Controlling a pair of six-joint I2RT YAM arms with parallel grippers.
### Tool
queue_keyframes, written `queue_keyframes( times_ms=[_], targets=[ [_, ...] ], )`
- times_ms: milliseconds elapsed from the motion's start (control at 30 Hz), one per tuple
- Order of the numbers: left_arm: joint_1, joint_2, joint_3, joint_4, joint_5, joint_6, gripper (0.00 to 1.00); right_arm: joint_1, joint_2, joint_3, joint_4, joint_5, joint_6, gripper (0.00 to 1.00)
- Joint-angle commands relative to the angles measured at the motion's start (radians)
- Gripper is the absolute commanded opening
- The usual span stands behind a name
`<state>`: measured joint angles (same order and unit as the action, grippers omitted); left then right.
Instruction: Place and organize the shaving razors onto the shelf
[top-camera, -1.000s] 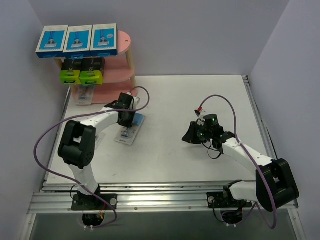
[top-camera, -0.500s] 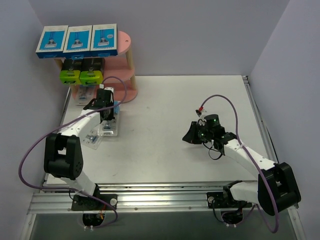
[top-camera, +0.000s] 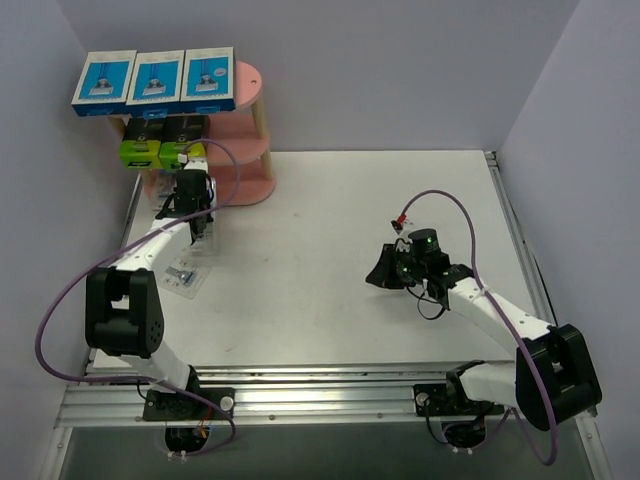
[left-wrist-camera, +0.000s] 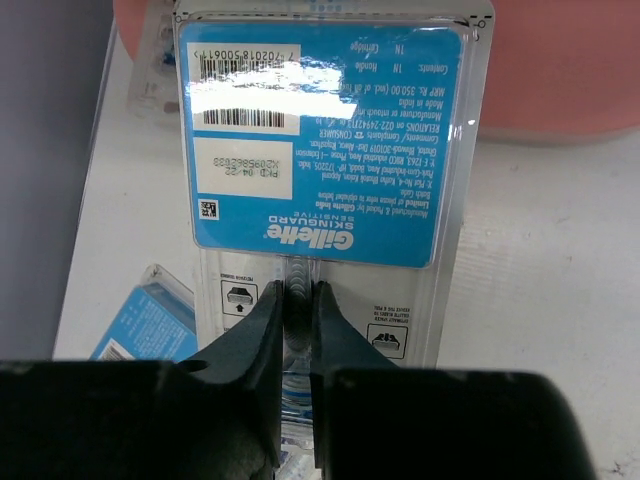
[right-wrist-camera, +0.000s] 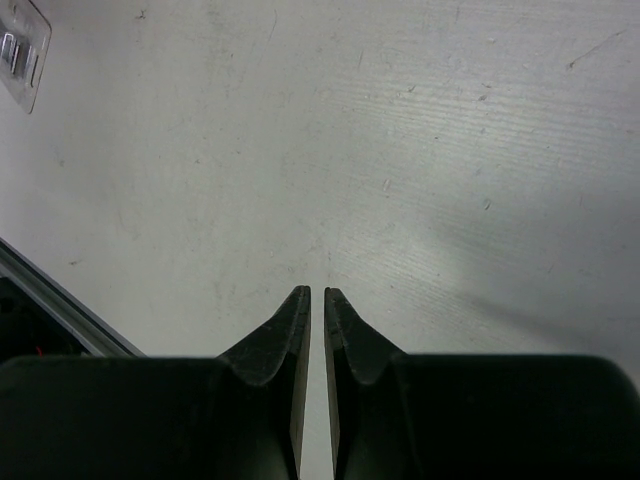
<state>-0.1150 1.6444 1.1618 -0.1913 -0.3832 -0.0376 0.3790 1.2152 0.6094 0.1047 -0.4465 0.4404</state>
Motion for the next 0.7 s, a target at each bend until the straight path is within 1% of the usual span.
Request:
queue_keyframes(
  times_ms=[0, 67, 100, 133, 200, 567, 633, 667],
  targets=[
    [0.001, -0.014, 0.013, 0.157, -0.023, 0.036, 0.15, -0.008, 0.003, 0.053, -0.014, 0.022, -0.025, 0.08],
    [0.001, -0.006, 0.016, 0.174, -0.019, 0.065, 0.18, -0.008, 0.012, 0.058, -0.016, 0.029, -0.029, 0.08],
    [0.002, 0.003, 0.018, 0.215, -0.011, 0.071, 0.22, -0.008, 0.020, 0.064, -0.014, 0.029, -0.031, 0.08],
    [0.000, 0.012, 0.022, 0.225, -0.014, 0.087, 0.24, -0.008, 0.023, 0.064, -0.011, 0.028, -0.031, 0.07],
    [0.003, 0.041, 0.030, 0.230, -0.017, 0.091, 0.26, -0.006, 0.036, 0.067, -0.007, 0.029, -0.032, 0.07],
    [0.006, 0.150, 0.076, 0.292, -0.020, 0.110, 0.27, -0.008, 0.069, 0.078, -0.005, 0.048, -0.037, 0.07],
    [0.012, 0.172, 0.091, 0.297, -0.020, 0.110, 0.28, -0.008, 0.079, 0.079, -0.003, 0.049, -0.039, 0.07],
    [0.014, 0.181, 0.098, 0.302, -0.019, 0.108, 0.32, -0.008, 0.081, 0.081, -0.003, 0.051, -0.039, 0.07]
  ],
)
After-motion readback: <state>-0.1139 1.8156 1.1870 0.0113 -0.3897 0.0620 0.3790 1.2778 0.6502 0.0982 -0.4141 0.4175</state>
